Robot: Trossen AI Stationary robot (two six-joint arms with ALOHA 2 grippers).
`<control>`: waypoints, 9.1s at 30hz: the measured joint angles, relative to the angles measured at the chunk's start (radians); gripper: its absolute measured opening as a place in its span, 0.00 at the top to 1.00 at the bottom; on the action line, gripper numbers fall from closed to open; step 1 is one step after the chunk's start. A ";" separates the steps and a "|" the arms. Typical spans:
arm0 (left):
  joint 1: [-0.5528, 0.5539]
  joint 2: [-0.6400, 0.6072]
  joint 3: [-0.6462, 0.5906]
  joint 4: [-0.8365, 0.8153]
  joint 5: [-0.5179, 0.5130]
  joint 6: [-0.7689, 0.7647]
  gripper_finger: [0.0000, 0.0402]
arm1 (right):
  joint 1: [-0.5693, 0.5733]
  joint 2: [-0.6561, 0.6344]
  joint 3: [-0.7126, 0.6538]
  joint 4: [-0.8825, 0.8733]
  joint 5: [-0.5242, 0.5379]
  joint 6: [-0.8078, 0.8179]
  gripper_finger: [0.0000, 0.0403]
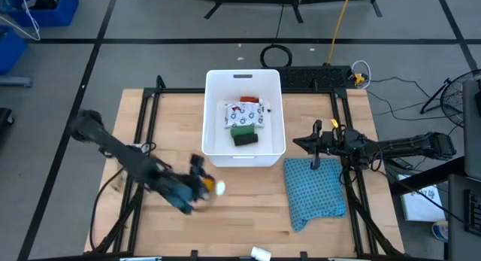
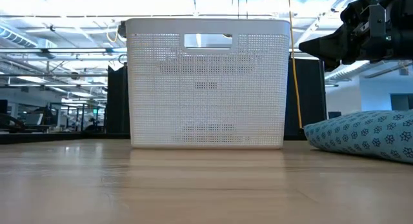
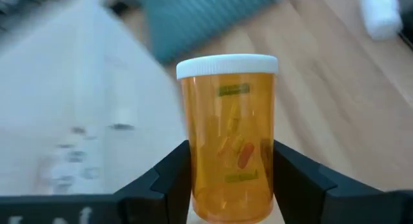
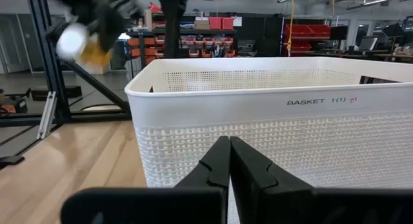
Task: Pick & place medical supplies in basket/bin
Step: Put the orange pill bottle into the bin, then put the white pill bottle into the bin
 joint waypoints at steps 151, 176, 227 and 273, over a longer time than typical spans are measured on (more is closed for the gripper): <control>0.316 -1.021 -1.116 0.862 0.240 0.096 0.99 | 0.000 0.013 0.035 0.084 -0.080 -0.059 1.00; 0.316 -1.019 -1.118 0.854 0.239 0.093 0.94 | 0.617 0.543 0.937 -0.541 0.480 -0.171 1.00; 0.316 -1.019 -1.117 0.873 0.133 0.086 0.94 | 0.755 1.571 1.738 -1.219 -0.179 0.995 0.21; 0.316 -1.019 -1.117 0.860 0.099 0.109 0.90 | 0.705 1.525 1.737 -1.350 -0.005 0.505 0.60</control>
